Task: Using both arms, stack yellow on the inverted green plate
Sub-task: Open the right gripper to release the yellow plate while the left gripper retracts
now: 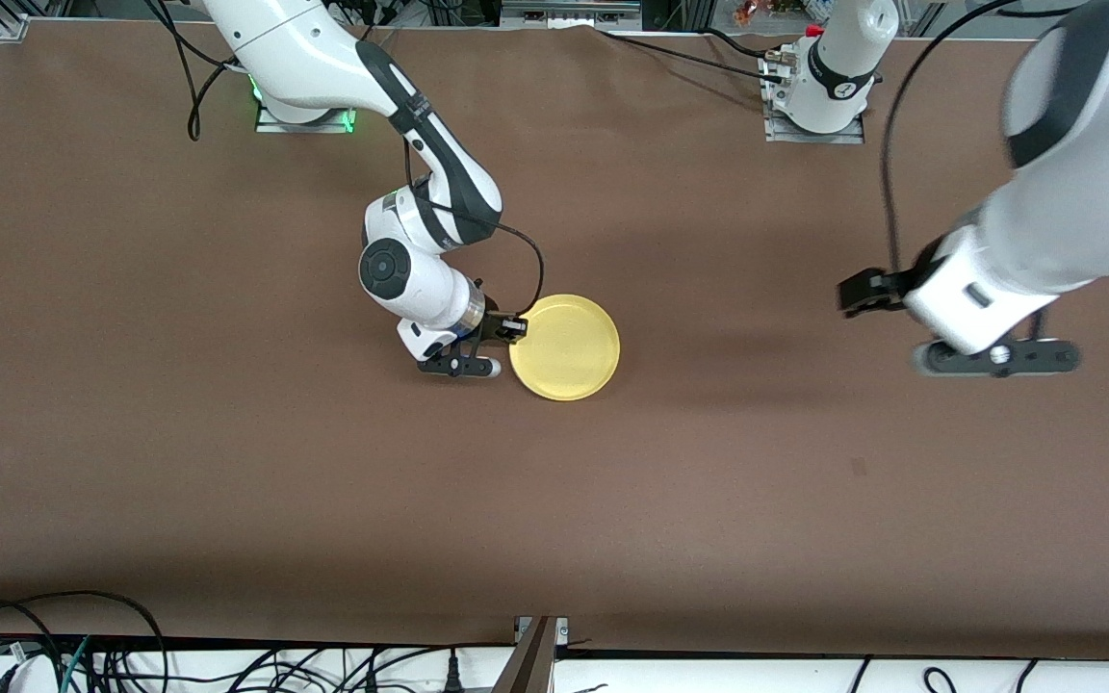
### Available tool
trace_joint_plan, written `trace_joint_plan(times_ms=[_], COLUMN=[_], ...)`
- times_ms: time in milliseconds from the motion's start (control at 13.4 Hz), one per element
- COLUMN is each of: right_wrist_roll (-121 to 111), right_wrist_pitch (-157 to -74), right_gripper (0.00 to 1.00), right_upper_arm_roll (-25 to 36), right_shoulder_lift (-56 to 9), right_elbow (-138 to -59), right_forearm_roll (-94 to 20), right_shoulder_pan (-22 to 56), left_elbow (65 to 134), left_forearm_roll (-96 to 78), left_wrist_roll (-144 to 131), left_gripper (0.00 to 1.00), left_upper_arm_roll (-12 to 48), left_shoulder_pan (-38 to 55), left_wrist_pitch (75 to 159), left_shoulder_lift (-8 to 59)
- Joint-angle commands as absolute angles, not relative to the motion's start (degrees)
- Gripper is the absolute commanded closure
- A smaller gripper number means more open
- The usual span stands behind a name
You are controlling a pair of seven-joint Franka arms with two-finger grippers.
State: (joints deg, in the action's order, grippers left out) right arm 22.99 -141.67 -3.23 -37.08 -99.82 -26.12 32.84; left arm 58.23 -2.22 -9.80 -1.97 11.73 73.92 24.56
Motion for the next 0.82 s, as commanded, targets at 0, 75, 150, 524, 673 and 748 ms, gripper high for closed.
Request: trace_joint_plan(times_ms=[0, 75, 150, 524, 673, 748], right_wrist_roll=[23.1, 23.1, 23.0, 22.7, 23.0, 23.5], right_wrist_pitch=[-142.4, -142.4, -142.1, -142.6, -142.7, -142.7], right_gripper=[1.0, 1.0, 1.0, 1.0, 0.94, 0.01], right_upper_arm_roll=[-2.6, -2.6, -2.5, -2.5, -2.5, -2.5], right_shoulder_lift=[-36.6, -36.1, -35.5, -34.5, -34.5, -34.5], right_elbow=[-101.1, -101.8, -102.3, -104.4, -104.4, -104.1], right_forearm_roll=[-26.9, -26.9, -26.9, -26.3, -26.3, -26.4], right_shoulder_pan=[34.1, 34.1, 34.1, 34.1, 34.1, 34.1], left_elbow=[75.3, 82.4, 88.8, 104.9, 103.5, 103.4], left_forearm_roll=[-2.3, 0.1, 2.2, 3.5, 2.6, 2.5], left_wrist_roll=[-0.7, 2.3, 2.7, 5.3, 5.5, 5.5], left_gripper=[0.0, 0.0, 0.0, 0.0, 0.0, 0.0], left_upper_arm_roll=[-1.8, -1.8, -1.8, -2.2, -2.2, -2.2], left_shoulder_pan=[6.5, 5.5, 5.3, 3.0, 2.1, 1.8], left_wrist_pitch=[79.3, 83.2, 86.6, 99.3, 99.1, 99.1], left_shoulder_lift=[12.3, 7.6, 3.3, -5.5, -5.0, -5.0])
